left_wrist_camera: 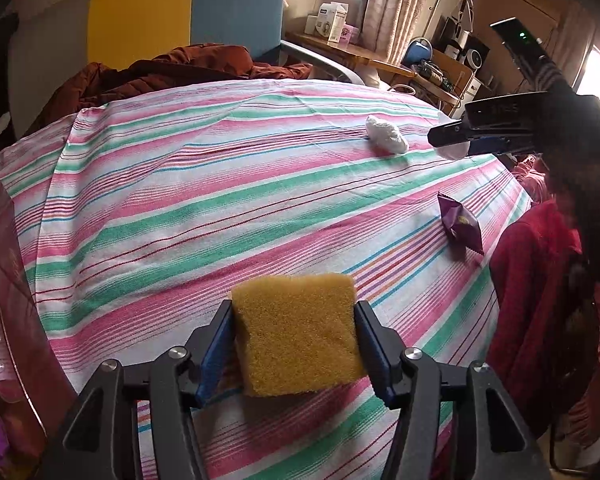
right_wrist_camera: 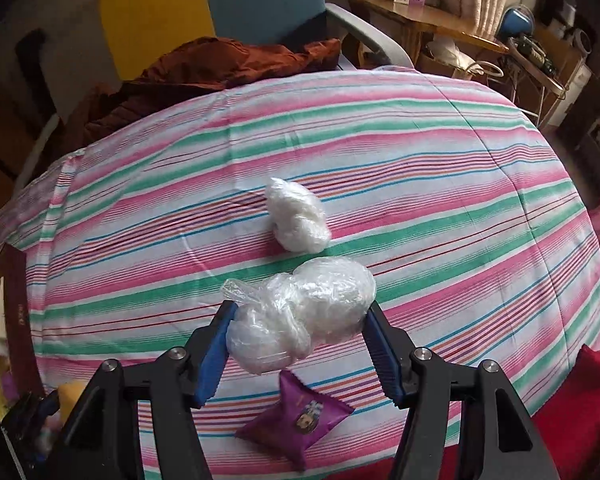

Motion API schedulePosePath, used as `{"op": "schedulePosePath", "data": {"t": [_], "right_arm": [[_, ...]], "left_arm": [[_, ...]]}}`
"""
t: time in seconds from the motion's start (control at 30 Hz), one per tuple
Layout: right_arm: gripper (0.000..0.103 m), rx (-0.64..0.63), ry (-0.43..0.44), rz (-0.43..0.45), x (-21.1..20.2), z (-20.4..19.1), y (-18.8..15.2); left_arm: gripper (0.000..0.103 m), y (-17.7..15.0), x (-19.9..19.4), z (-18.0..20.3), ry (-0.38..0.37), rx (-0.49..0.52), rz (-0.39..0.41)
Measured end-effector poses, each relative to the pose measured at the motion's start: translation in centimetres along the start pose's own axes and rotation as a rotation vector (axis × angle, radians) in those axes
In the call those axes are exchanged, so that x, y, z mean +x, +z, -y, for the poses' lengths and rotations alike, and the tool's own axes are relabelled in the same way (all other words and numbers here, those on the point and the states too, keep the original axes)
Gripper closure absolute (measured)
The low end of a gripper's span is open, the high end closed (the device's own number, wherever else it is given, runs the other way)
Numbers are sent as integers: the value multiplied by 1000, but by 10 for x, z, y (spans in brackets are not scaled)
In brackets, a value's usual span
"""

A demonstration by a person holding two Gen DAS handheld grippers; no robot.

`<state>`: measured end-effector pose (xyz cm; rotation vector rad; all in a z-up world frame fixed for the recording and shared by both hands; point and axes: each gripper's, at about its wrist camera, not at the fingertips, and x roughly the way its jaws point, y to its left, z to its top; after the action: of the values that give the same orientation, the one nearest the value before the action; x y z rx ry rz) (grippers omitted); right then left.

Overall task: Organize objects
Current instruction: 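Grasp the yellow sponge with the left tool while the right tool grasps the wrapped cotton balls, then carry the yellow sponge and cotton balls into the gold tray and open both tools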

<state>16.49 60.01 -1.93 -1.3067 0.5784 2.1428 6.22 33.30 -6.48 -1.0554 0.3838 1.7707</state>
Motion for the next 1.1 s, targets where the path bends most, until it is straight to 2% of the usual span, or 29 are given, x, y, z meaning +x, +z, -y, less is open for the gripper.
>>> {"op": "schedulePosePath", "data": {"t": [0.2, 0.43, 0.53, 0.87, 1.1], "right_arm": [[39, -47, 89, 51, -6, -53, -17], [39, -77, 193, 102, -9, -103, -39], [39, -90, 245, 110, -10, -125, -49], [39, -178, 374, 110, -17, -194, -78], [39, -245, 457, 98, -22, -231, -93]], "left_arm": [[44, -2, -26, -1, 19, 2, 54], [44, -4, -85, -19, 94, -55, 169], [44, -8, -110, -36, 158, -91, 212], [44, -42, -152, -88, 299, -217, 252], [44, -63, -166, -109, 362, -263, 253]]}}
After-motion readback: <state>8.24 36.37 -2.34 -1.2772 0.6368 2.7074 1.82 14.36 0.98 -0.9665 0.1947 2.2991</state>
